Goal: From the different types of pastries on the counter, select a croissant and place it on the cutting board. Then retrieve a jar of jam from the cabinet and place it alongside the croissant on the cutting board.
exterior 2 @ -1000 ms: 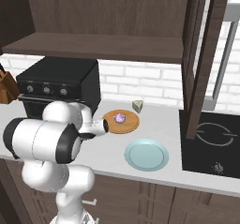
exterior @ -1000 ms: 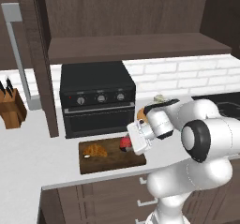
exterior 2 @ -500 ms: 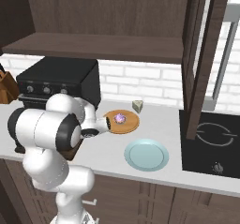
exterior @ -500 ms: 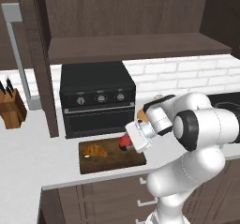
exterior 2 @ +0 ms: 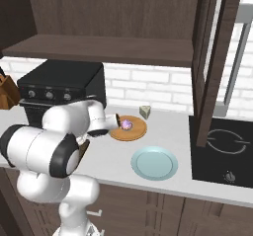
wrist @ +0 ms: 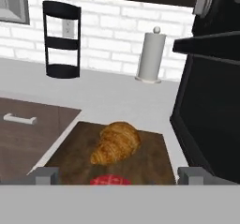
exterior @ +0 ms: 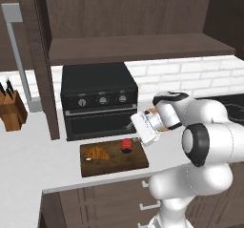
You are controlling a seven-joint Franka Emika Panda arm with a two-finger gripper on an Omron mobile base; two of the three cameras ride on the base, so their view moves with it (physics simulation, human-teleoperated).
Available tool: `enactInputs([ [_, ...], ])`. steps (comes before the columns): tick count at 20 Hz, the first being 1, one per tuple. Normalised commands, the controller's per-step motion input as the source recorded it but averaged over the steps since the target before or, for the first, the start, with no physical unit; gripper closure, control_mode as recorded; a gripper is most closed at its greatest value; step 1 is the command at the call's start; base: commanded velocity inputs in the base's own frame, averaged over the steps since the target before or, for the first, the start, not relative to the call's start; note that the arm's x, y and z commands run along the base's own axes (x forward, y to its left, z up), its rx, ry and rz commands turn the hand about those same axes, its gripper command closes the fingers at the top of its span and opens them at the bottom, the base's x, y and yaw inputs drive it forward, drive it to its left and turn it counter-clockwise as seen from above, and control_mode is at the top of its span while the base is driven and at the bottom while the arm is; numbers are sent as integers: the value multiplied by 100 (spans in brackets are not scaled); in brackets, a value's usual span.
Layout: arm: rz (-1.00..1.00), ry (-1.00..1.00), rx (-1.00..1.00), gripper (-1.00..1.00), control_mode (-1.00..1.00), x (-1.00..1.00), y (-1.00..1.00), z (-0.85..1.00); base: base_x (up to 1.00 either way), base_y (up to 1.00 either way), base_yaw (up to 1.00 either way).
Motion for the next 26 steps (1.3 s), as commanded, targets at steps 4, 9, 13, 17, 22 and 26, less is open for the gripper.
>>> enactInputs([
  [4,0,-6,0,-100,-100,-39,-18,71,0,0,0],
  [9,0,-4,0,-100,-100,-61,-16,82,0,0,0],
  [13,0,-2,0,-100,-100,-51,-3,80,0,0,0],
  [17,0,-6,0,-100,-100,-43,-4,79,0,0,0],
  [22,-1,-7,0,-100,-100,-42,-10,79,0,0,0],
  [26,-1,-5,0,-100,-100,-36,-5,78,0,0,0],
])
